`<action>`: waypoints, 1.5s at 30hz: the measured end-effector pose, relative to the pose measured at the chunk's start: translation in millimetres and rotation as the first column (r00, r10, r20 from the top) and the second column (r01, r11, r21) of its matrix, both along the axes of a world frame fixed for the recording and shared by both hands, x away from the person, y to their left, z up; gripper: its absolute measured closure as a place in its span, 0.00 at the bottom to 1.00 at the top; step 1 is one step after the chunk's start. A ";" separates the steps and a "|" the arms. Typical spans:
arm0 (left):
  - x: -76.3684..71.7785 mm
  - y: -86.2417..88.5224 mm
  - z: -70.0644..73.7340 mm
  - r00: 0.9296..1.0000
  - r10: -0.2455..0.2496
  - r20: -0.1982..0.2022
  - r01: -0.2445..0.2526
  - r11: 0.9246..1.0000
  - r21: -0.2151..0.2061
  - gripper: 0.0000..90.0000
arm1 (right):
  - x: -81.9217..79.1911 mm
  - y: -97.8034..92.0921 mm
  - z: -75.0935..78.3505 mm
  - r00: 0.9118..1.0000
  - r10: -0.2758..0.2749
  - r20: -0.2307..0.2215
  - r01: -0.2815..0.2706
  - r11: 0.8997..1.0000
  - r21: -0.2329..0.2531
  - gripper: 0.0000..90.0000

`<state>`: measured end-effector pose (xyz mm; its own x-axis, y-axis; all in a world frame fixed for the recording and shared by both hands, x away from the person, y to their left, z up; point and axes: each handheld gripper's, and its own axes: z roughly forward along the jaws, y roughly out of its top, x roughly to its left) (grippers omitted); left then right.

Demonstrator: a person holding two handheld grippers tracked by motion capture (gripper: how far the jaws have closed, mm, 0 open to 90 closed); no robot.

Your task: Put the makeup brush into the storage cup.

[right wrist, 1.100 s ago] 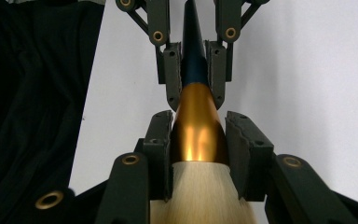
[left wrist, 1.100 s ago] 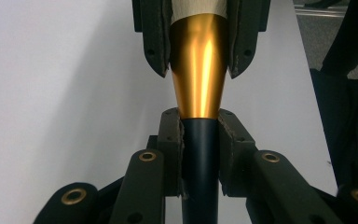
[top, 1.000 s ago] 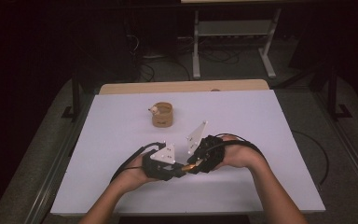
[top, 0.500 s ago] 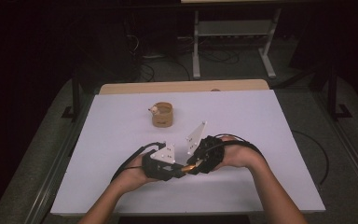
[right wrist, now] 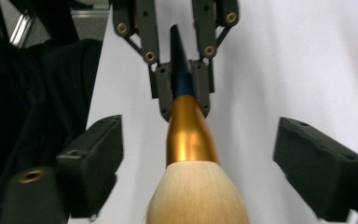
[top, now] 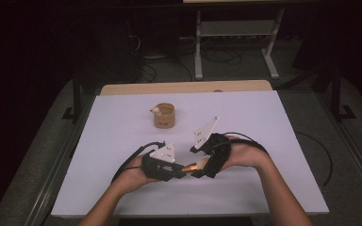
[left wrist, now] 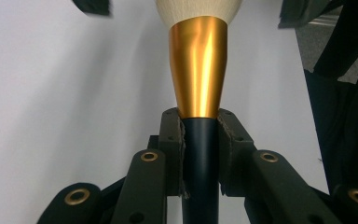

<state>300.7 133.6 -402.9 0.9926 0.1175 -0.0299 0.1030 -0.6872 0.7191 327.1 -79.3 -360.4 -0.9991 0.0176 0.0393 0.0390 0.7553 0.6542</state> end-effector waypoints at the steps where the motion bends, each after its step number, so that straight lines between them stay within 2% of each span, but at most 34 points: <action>1: 0.4 0.4 0.0 1.000 0.000 -0.001 0.000 1.000 0.000 0.83 | -0.5 -1.1 1.0 1.000 -0.017 -0.013 0.017 1.000 -0.003 0.11; 5: 0.7 2.3 -0.5 1.000 0.014 -0.012 -0.014 1.000 -0.012 0.83 | 0.4 -4.5 2.8 0.999 -0.051 -0.004 0.051 0.998 0.029 0.06; 7: 1.1 3.2 -0.1 0.999 0.023 -0.022 -0.023 0.999 -0.027 0.83 | 2.3 -5.7 3.1 0.998 -0.058 0.027 0.057 0.997 0.049 0.06; 11: 1.9 4.7 0.7 0.999 0.033 -0.030 -0.034 0.999 -0.036 0.83 | 1.9 -8.5 4.5 0.996 -0.083 0.023 0.081 0.994 0.069 0.05; 13: 3.3 6.9 0.7 0.998 0.042 -0.044 -0.044 0.998 -0.042 0.83 | 2.4 -12.0 6.4 0.992 -0.121 0.030 0.118 0.989 0.086 0.05; 16: 4.1 8.9 -0.2 0.997 0.056 -0.045 -0.058 0.997 -0.044 0.83 | 2.9 -16.1 8.3 0.989 -0.144 0.028 0.140 0.984 0.107 0.05; 18: 4.5 10.4 -0.7 0.996 0.072 -0.050 -0.074 0.996 -0.044 0.83 | 2.1 -18.5 9.4 0.987 -0.159 0.007 0.158 0.981 0.115 0.05; 21: 5.3 12.5 -0.5 0.995 0.086 -0.052 -0.089 0.995 -0.049 0.83 | 2.4 -23.0 9.6 0.982 -0.186 0.017 0.182 0.975 0.131 0.05; 22: 4.6 12.8 -0.4 0.994 0.095 -0.062 -0.098 0.994 -0.051 0.83 | 0.6 -24.0 10.1 0.979 -0.204 -0.003 0.202 0.970 0.139 0.05; 23: 5.2 13.5 0.1 0.994 0.098 -0.054 -0.101 0.994 -0.053 0.82 | 2.2 -26.0 10.0 0.980 -0.196 0.022 0.192 0.972 0.139 0.05; 25: 5.2 14.5 0.7 0.992 0.106 -0.066 -0.110 0.992 -0.061 0.83 | 0.4 -29.7 11.2 0.974 -0.227 0.006 0.223 0.963 0.151 0.05; 28: 6.5 16.9 1.5 0.993 0.107 -0.051 -0.110 0.992 -0.060 0.83 | 0.4 -36.3 12.8 0.967 -0.255 0.004 0.249 0.951 0.185 0.04; 30: 5.9 17.6 1.2 0.991 0.125 -0.056 -0.129 0.989 -0.071 0.83 | 0.3 -41.5 14.1 0.961 -0.277 -0.007 0.273 0.940 0.203 0.04; 31: 6.8 18.8 1.7 0.991 0.123 -0.050 -0.126 0.990 -0.062 0.83 | 0.0 -43.4 14.4 0.956 -0.294 -0.012 0.289 0.933 0.213 0.04; 32: 6.8 19.5 1.9 0.990 0.134 -0.053 -0.138 0.988 -0.071 0.83 | 0.3 -45.4 14.6 0.953 -0.302 -0.006 0.296 0.931 0.214 0.04; 35: 7.6 22.1 3.5 0.986 0.158 -0.055 -0.162 0.983 -0.090 0.82 | -0.4 -51.8 14.6 0.939 -0.343 -0.026 0.339 0.910 0.238 0.04; 37: 7.9 23.3 4.6 0.983 0.173 -0.064 -0.179 0.979 -0.100 0.82 | -2.3 -57.0 14.3 0.926 -0.374 -0.056 0.375 0.889 0.262 0.04; 40: 8.0 25.1 4.9 0.978 0.198 -0.065 -0.204 0.973 -0.105 0.83 | -3.2 -61.4 13.1 0.913 -0.403 -0.067 0.405 0.871 0.278 0.04; 41: 7.5 25.2 4.7 0.976 0.208 -0.064 -0.214 0.971 -0.105 0.83 | -3.4 -62.9 12.7 0.905 -0.420 -0.072 0.422 0.860 0.288 0.04; 43: 6.5 25.3 4.5 0.971 0.229 -0.065 -0.235 0.966 -0.105 0.83 | -3.5 -64.8 11.6 0.895 -0.440 -0.068 0.440 0.849 0.294 0.04; 45: 5.6 25.4 4.4 0.966 0.253 -0.058 -0.258 0.960 -0.112 0.83 | -5.0 -66.0 10.1 0.884 -0.460 -0.080 0.461 0.832 0.308 0.05</action>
